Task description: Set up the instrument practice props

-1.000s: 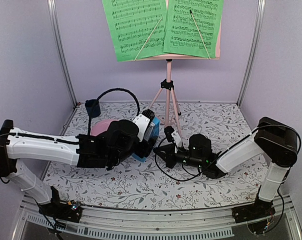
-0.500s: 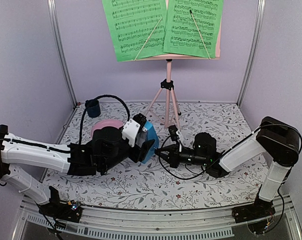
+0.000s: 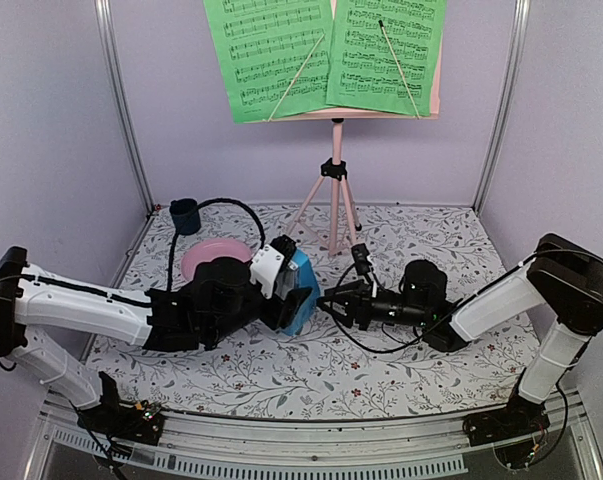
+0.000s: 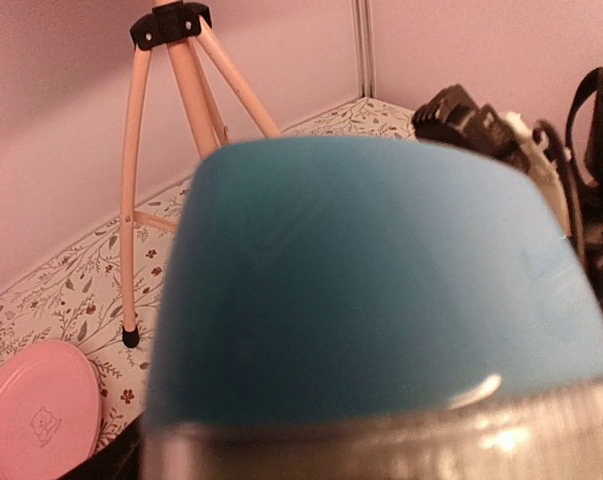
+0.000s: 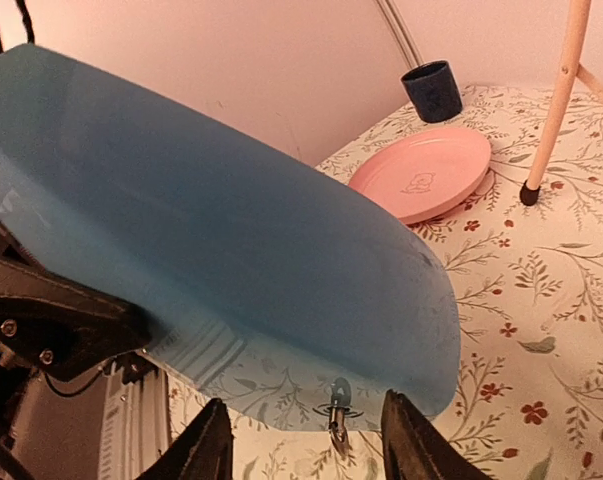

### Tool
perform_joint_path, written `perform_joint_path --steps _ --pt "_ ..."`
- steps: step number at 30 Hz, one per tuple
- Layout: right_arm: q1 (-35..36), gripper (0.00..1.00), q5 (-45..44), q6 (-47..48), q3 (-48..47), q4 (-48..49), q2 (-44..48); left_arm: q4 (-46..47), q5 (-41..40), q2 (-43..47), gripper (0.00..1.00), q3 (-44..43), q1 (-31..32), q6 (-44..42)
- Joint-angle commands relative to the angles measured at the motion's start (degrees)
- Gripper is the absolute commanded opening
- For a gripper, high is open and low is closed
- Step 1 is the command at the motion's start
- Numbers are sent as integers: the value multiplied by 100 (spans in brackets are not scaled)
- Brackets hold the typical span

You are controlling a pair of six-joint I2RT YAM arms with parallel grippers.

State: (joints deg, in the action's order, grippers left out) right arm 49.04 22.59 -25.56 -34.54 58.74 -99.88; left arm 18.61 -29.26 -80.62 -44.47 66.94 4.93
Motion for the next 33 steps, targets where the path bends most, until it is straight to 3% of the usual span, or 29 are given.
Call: perform_joint_path --steps 1,8,16,18,23,28,33 --pt "-48 57 -124 243 365 -301 558 444 499 -273 21 -308 -283 430" --pt "-44 72 -526 419 872 -1055 1363 846 1195 -818 21 -291 -515 805" --pt "-55 80 -901 551 426 -2172 1830 1571 1733 -1329 28 -150 -617 1010" --pt "-57 83 -999 552 272 -2424 1907 1651 1851 -1403 34 -133 -649 1055" --pt "-92 91 -995 519 -141 -2908 2053 1637 2207 -1407 70 -79 -705 1074" --pt "-88 94 -963 474 -465 -3170 2089 1596 2528 -1229 98 53 -767 942" --pt "-92 95 -965 416 -802 -3471 1993 1448 2563 -991 99 212 -768 771"
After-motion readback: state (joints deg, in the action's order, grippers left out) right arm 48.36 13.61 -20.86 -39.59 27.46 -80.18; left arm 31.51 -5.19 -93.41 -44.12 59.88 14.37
